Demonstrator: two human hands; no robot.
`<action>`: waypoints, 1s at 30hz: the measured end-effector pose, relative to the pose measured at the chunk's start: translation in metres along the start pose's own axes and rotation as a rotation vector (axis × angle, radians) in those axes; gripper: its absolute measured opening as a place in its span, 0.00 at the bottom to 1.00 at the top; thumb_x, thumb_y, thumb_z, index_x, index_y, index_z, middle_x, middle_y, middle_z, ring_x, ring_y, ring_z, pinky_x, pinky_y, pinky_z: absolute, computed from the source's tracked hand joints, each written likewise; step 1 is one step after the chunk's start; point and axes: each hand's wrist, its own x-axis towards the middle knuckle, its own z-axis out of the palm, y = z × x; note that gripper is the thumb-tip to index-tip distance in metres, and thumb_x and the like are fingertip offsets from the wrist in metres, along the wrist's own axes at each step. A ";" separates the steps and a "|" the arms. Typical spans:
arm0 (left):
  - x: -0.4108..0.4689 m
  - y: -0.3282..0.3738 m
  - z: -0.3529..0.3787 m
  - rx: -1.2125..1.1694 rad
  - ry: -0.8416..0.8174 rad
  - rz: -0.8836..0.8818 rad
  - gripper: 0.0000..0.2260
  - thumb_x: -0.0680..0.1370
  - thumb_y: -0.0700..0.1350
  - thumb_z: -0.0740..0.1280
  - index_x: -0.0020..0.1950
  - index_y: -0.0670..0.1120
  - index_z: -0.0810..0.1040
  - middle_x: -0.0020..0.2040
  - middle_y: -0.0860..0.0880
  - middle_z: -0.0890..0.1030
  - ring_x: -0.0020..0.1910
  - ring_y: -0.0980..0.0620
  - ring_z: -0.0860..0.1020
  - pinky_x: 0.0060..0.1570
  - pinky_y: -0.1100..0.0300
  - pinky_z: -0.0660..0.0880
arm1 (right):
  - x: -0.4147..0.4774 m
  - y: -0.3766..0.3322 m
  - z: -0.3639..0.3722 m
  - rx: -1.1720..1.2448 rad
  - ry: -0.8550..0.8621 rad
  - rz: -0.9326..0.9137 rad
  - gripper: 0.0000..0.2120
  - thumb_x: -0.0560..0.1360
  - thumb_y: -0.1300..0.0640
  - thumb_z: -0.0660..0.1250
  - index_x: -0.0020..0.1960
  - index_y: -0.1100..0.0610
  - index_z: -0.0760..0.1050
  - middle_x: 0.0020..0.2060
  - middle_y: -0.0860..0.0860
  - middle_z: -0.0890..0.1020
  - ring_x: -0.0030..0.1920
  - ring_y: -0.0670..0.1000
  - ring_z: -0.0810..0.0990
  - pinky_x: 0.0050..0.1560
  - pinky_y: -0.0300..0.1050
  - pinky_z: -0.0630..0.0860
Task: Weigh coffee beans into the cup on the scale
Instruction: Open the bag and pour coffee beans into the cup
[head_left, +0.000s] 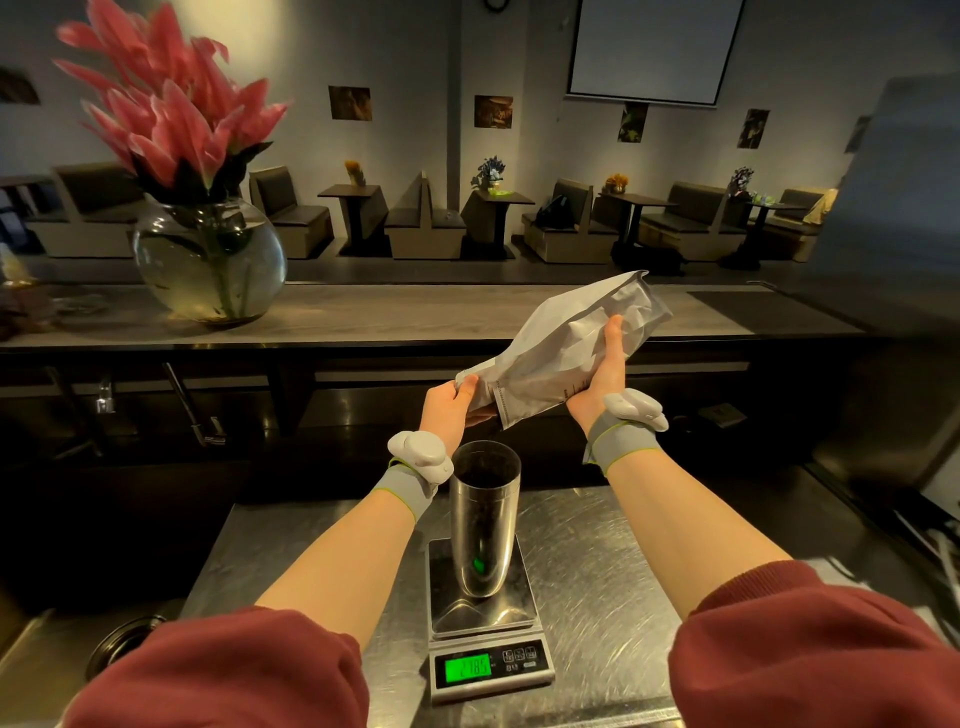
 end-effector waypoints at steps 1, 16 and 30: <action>0.000 0.000 0.000 0.007 0.000 0.000 0.15 0.79 0.46 0.56 0.61 0.39 0.72 0.59 0.37 0.76 0.52 0.44 0.78 0.48 0.56 0.77 | 0.000 0.000 0.000 0.001 0.003 0.000 0.43 0.67 0.32 0.68 0.75 0.51 0.63 0.69 0.54 0.73 0.68 0.58 0.71 0.71 0.60 0.66; -0.005 0.001 0.000 -0.032 -0.015 -0.007 0.16 0.80 0.46 0.56 0.61 0.38 0.71 0.52 0.43 0.76 0.48 0.47 0.79 0.37 0.67 0.79 | -0.001 0.001 0.001 0.001 -0.003 -0.012 0.42 0.67 0.32 0.68 0.75 0.51 0.63 0.69 0.54 0.73 0.68 0.58 0.71 0.71 0.60 0.66; -0.007 0.003 0.002 -0.086 -0.024 -0.017 0.16 0.79 0.46 0.56 0.62 0.38 0.71 0.54 0.40 0.76 0.44 0.48 0.80 0.39 0.66 0.80 | -0.001 -0.002 0.000 0.002 -0.001 -0.010 0.44 0.66 0.32 0.69 0.75 0.51 0.62 0.70 0.53 0.72 0.68 0.57 0.71 0.72 0.59 0.66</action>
